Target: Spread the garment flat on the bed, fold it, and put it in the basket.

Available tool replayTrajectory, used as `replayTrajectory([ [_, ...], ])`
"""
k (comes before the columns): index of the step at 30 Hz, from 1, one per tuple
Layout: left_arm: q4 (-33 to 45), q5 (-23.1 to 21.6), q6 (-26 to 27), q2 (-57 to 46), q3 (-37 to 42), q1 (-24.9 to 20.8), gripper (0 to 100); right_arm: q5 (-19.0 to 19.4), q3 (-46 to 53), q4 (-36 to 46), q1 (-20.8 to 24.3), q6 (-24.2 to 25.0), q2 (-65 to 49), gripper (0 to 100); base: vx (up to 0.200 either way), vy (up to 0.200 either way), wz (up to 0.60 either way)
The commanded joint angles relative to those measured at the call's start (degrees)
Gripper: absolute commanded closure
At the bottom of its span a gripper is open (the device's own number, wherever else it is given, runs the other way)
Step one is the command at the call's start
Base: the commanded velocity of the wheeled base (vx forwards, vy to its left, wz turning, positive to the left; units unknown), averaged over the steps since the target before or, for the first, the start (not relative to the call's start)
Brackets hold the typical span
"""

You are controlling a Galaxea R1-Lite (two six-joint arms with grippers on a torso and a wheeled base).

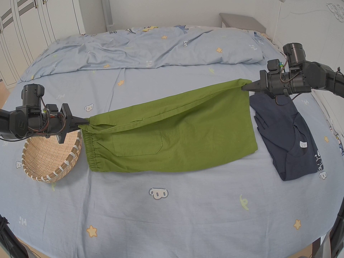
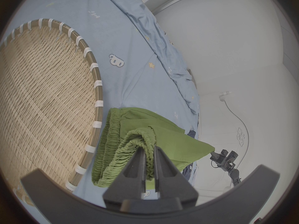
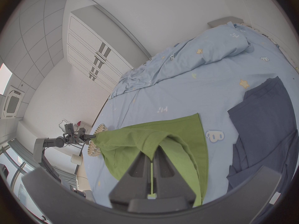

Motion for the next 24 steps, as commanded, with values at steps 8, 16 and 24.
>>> replayTrajectory([
  [8, -0.65, 0.01, 0.04, 3.2, -1.58, 0.04, 100, -1.03, -0.8, -2.93, 0.25, 2.15, 8.4, 100, 0.0, 0.0, 0.0],
  [16, -2.32, 0.1, -0.05, 4.96, -1.67, -0.05, 100, -1.03, -0.8, -3.46, -0.01, 1.89, 9.36, 100, 0.0, 0.0, 0.0],
  [24, -2.41, 0.01, -0.05, 4.78, -1.58, -0.14, 0, -0.94, -0.8, -3.54, 0.6, 1.71, 9.8, 0, 0.0, 0.0, 0.0],
])
